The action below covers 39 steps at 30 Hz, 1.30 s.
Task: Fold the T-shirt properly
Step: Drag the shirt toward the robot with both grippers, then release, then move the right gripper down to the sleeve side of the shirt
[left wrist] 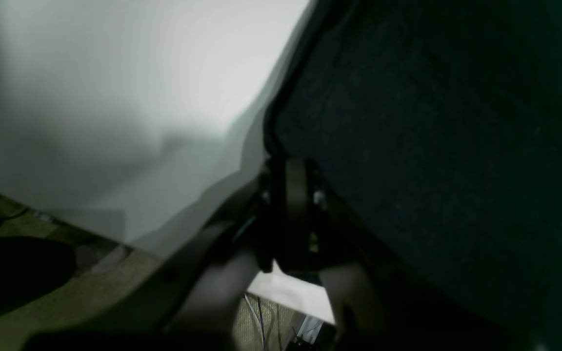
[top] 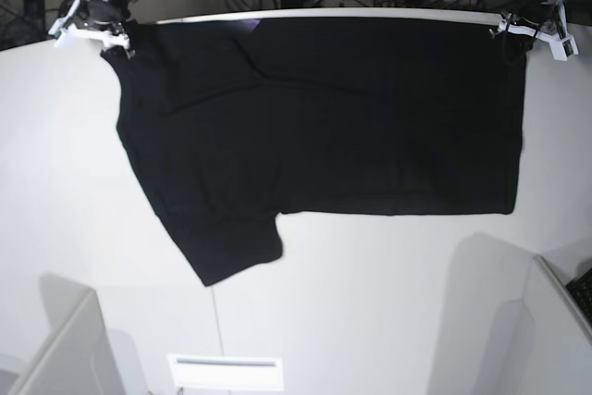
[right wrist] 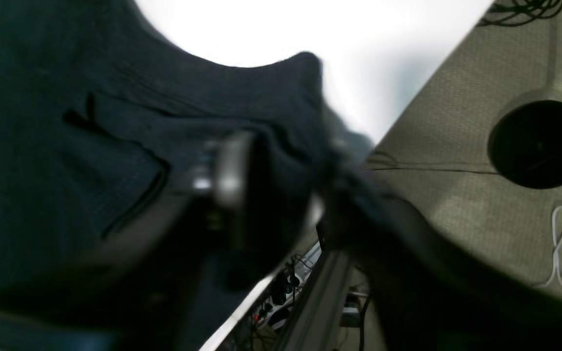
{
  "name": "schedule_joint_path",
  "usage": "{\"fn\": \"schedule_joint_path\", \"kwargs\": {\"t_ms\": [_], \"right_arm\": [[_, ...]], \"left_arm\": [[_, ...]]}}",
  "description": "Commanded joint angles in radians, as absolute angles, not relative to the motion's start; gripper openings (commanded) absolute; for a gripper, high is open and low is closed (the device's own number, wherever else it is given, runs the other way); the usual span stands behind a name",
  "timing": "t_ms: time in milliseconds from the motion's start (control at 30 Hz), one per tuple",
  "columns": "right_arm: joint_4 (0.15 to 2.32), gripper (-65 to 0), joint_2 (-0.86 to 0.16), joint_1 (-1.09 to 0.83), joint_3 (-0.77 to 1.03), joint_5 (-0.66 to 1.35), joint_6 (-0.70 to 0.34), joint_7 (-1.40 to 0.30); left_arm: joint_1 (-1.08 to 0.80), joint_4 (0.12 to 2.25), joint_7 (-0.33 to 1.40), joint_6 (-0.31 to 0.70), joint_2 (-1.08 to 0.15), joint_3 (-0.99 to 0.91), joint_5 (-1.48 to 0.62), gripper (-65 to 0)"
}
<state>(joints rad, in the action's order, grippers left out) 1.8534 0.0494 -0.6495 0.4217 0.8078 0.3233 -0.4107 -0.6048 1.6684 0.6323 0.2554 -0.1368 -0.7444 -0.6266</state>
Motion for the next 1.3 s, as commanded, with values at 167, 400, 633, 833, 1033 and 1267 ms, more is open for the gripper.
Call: {"fn": "schedule_joint_path", "kwargs": {"t_ms": [167, 400, 633, 833, 1033, 1267], "right_arm": [[1.891, -32.3, 0.042, -0.662, 0.490, 0.809, 0.320, -0.389], [1.929, -31.5, 0.013, -0.625, 0.555, 0.806, 0.320, -0.390], [1.923, -31.5, -0.105, -0.527, 0.415, 0.805, 0.315, -0.392], [1.890, -31.5, -0.177, -0.400, 0.242, 0.802, 0.315, -0.392], [1.773, -31.8, -0.237, -0.229, 0.094, 0.800, 0.317, -0.392], [1.563, -31.4, -0.283, 0.004, -0.051, 0.800, 0.317, -0.392]], "left_arm": [[-0.616, 1.690, 0.610, 0.254, -0.151, -0.789, -0.630, -29.6], [-0.602, 1.790, 0.611, 0.255, -0.151, -0.958, -0.631, -25.3], [-0.541, 1.862, 0.615, 0.257, -0.197, -0.918, -0.630, -25.5], [-0.456, 1.856, 0.611, 0.257, -0.231, -0.894, -0.610, -26.2], [-0.349, 1.857, 0.615, 0.257, -0.222, -0.834, -0.344, -53.2], [-0.315, 1.856, 0.616, 0.257, -0.205, -0.806, -0.292, -65.0]]}}
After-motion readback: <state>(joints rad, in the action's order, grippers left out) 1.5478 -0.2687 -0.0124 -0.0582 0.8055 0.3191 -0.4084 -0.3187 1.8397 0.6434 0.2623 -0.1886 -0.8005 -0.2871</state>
